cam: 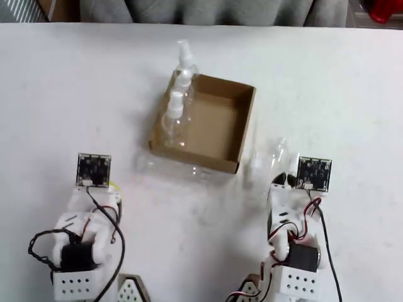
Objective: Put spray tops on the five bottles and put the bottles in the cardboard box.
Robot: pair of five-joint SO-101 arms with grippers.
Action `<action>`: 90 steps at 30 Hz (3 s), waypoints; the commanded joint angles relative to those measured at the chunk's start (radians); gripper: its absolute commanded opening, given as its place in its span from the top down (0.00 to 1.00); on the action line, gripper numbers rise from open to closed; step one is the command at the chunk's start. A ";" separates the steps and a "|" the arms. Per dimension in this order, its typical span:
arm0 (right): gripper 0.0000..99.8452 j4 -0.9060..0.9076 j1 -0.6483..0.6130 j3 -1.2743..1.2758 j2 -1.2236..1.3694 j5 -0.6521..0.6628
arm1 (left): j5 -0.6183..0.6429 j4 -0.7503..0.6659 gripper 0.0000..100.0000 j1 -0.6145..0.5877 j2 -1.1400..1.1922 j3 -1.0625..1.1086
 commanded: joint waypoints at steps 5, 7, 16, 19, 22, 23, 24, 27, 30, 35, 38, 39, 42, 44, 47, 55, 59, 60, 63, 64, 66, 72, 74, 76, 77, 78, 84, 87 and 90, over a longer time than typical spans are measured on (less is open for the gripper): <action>0.99 0.002 -0.005 0.012 -0.007 0.012 | -0.012 0.029 0.98 0.001 0.225 -0.345; 0.99 0.002 -0.005 0.012 -0.007 0.012 | -0.008 0.021 0.98 0.001 0.348 -0.433; 0.99 0.002 -0.005 0.012 -0.007 0.012 | -0.005 -0.155 0.98 0.068 0.745 -0.575; 0.99 0.002 -0.005 0.012 -0.007 0.012 | 0.005 -0.213 0.98 0.113 0.851 -0.575; 0.99 0.002 -0.005 0.012 -0.007 0.012 | 0.077 -0.273 0.98 0.139 0.960 -0.577; 0.99 0.002 -0.005 0.012 -0.007 0.012 | 0.092 -0.299 0.98 0.148 0.998 -0.577; 0.99 0.002 -0.005 0.012 -0.007 0.012 | 0.104 -0.325 0.98 0.154 1.035 -0.577; 0.99 0.002 -0.005 0.012 -0.007 0.012 | 0.115 -0.391 0.98 0.166 1.161 -0.605; 0.99 0.002 -0.005 0.012 -0.007 0.012 | 0.135 -0.425 0.98 0.160 1.300 -0.674; 0.99 0.002 -0.005 0.012 -0.005 0.012 | 0.247 -0.446 0.98 0.166 1.512 -0.772; 0.99 0.002 -0.005 0.012 -0.005 0.012 | 0.247 -0.445 0.98 0.165 1.577 -0.789; 0.99 0.002 -0.005 0.012 -0.005 0.012 | 0.247 -0.445 0.98 0.165 1.583 -0.787; 0.99 0.002 -0.005 0.012 -0.005 0.017 | 0.262 -0.443 0.98 0.170 1.583 -0.779; 0.99 0.002 -0.005 0.012 -0.001 0.068 | 0.279 -0.443 0.98 0.191 1.583 -0.769; 0.99 0.002 -0.005 0.012 -0.001 0.109 | 0.284 -0.446 0.98 0.242 1.583 -0.746; 0.99 0.004 -0.005 0.012 -0.001 0.106 | 0.279 -0.440 0.98 0.315 1.581 -0.709; 0.99 0.004 -0.005 0.012 -0.001 0.109 | 0.278 -0.384 0.98 0.318 1.581 -0.713; 0.99 0.004 -0.005 0.012 -0.001 0.109 | 0.276 -0.373 0.98 0.328 1.581 -0.713; 0.99 0.004 -0.005 0.012 -0.001 0.109 | 0.233 -0.344 0.98 0.371 1.580 -0.710; 0.99 0.004 -0.005 0.012 -0.001 0.109 | 0.216 -0.330 0.98 0.387 1.580 -0.710; 0.99 0.004 -0.005 0.012 -0.001 0.109 | 0.196 -0.310 0.98 0.415 1.561 -0.706; 0.99 0.004 -0.005 0.012 0.001 0.107 | 0.190 -0.290 0.98 0.535 1.376 -0.575; 0.99 0.004 -0.005 0.012 0.001 0.107 | 0.190 -0.290 0.98 0.581 1.282 -0.529; 0.99 0.004 -0.005 0.012 0.001 0.107 | 0.190 -0.288 0.98 0.591 1.185 -0.497; 0.99 0.004 -0.005 0.012 0.001 0.107 | 0.192 -0.285 0.98 0.575 1.141 -0.486; 0.99 0.012 -0.005 0.012 0.001 0.110 | 0.192 -0.282 0.98 0.544 1.102 -0.483; 0.99 0.030 -0.007 0.012 -0.007 0.115 | 0.193 -0.267 0.98 0.340 1.030 -0.519; 0.99 0.030 -0.008 0.012 -0.007 0.115 | 0.199 -0.275 0.98 0.300 1.090 -0.574; 0.99 0.030 -0.007 0.012 -0.007 0.115 | 0.201 -0.293 0.98 0.300 1.201 -0.641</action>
